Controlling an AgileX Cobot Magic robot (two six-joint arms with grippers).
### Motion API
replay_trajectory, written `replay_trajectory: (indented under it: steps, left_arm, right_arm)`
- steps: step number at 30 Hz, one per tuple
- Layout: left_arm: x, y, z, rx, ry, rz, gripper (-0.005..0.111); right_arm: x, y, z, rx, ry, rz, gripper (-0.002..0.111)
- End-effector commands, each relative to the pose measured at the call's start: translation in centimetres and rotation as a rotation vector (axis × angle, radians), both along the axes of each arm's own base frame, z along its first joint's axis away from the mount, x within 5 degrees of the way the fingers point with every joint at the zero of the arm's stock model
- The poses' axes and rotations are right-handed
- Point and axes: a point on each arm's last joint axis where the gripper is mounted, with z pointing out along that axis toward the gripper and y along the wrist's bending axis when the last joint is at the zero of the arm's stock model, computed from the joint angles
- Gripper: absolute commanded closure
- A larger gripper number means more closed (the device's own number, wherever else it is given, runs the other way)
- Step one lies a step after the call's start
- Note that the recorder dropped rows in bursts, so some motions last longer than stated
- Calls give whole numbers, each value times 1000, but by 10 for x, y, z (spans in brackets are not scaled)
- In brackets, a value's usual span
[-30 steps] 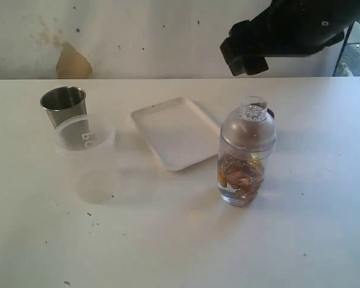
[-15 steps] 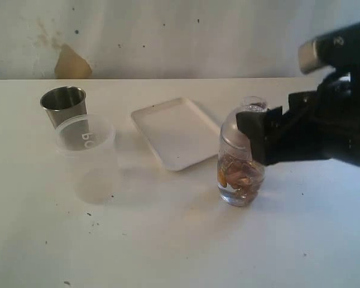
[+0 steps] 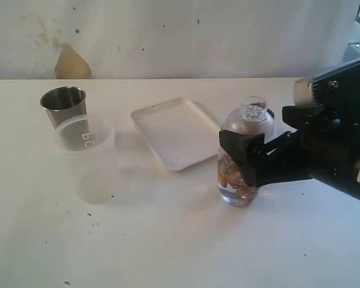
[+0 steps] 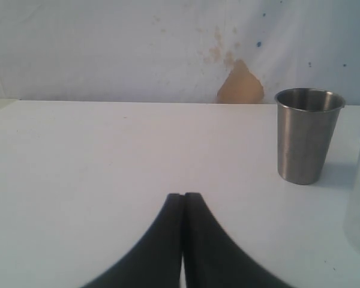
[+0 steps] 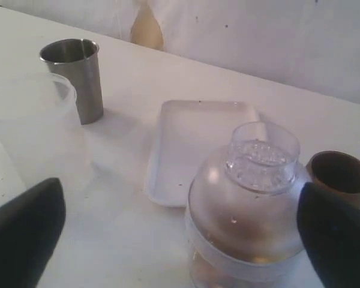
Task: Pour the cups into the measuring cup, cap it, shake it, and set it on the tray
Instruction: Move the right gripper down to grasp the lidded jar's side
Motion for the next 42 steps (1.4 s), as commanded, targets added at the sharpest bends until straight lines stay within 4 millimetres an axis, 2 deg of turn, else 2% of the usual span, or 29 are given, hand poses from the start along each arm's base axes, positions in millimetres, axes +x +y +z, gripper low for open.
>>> replay_trajectory:
  steps: [1, 4, 10, 14, 21, 26, 30, 34, 42]
  left_arm:
    - [0, 0, -1, -9, 1, -2, 107]
    - [0, 0, -1, -9, 1, -2, 107]
    - [0, 0, -1, -9, 1, -2, 107]
    - [0, 0, -1, -9, 1, -2, 107]
    - [0, 0, -1, -9, 1, -2, 107]
    - [0, 0, -1, -9, 1, -2, 107]
    - [0, 0, -1, -9, 1, -2, 107]
    - [0, 0, -1, -9, 1, -2, 107]
    - [0, 0, -1, -9, 1, -2, 107]
  right_arm:
    - [1, -1, 0, 14, -4, -13, 3]
    - [-2, -2, -8, -30, 3, -2, 3]
    - [-22, -10, -40, -1, -98, 12, 3]
    - [-23, -20, -58, 20, -90, -95, 3]
    - [-3, -15, -90, -54, -58, -115, 3]
    - [12, -10, -104, -61, -88, -124, 3]
    - [38, 1, -121, -98, -41, -122, 3]
    - [58, 8, -129, -98, -34, -149, 3]
    - [74, 10, -134, -46, -29, -214, 3]
